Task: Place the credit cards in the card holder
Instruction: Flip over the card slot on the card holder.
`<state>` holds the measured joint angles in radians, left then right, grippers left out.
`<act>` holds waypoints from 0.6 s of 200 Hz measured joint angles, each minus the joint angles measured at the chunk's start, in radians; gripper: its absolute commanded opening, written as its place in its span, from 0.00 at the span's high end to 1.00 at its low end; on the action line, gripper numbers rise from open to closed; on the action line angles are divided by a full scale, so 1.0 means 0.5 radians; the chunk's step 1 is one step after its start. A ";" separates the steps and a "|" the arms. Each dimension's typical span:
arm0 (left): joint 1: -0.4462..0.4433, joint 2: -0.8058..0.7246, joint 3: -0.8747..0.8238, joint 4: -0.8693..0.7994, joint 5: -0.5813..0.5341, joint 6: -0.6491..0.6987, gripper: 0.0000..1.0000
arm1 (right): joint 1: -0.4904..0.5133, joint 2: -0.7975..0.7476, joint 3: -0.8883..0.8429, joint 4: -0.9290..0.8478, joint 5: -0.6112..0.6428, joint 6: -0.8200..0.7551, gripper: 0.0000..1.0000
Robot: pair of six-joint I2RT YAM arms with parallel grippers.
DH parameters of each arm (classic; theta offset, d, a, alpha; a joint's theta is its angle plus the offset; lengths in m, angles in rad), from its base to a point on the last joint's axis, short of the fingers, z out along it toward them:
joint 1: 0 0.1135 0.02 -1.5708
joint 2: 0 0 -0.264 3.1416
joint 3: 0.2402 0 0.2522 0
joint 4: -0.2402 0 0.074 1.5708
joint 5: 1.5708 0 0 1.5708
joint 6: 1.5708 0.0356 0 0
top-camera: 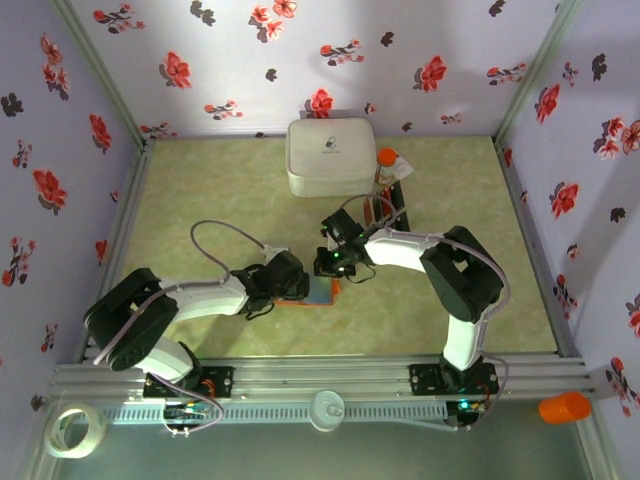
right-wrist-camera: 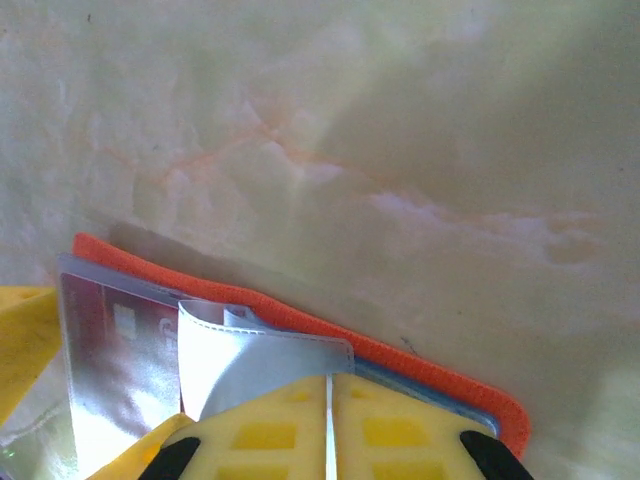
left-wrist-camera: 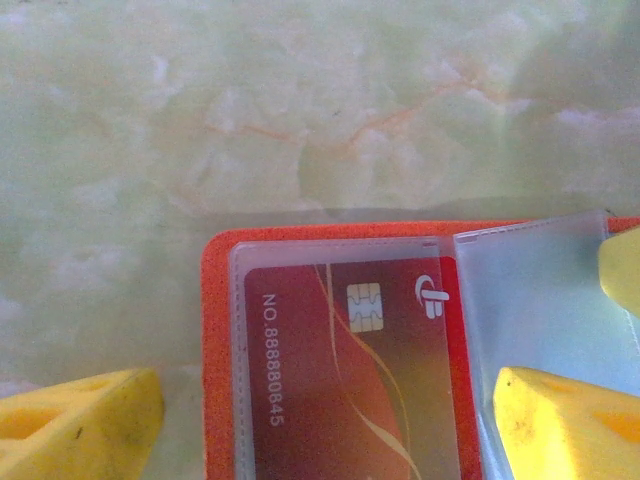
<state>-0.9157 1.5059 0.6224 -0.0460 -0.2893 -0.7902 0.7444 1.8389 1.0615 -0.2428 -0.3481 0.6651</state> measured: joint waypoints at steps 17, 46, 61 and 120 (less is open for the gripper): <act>-0.005 -0.002 -0.010 0.018 -0.014 0.000 0.14 | 0.000 -0.040 0.000 -0.015 0.010 0.024 0.74; -0.008 -0.004 -0.025 0.042 -0.029 0.000 0.14 | 0.001 -0.098 0.000 -0.017 0.018 0.043 0.65; -0.011 -0.006 -0.034 0.054 -0.034 0.000 0.14 | 0.000 -0.100 0.000 -0.017 0.021 0.048 0.65; -0.014 -0.008 -0.034 0.059 -0.036 0.000 0.14 | 0.001 -0.070 0.000 0.028 0.001 0.079 0.66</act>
<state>-0.9230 1.5021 0.6056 -0.0166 -0.3073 -0.7902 0.7448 1.8038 1.0615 -0.2287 -0.3477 0.7044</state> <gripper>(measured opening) 0.863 0.341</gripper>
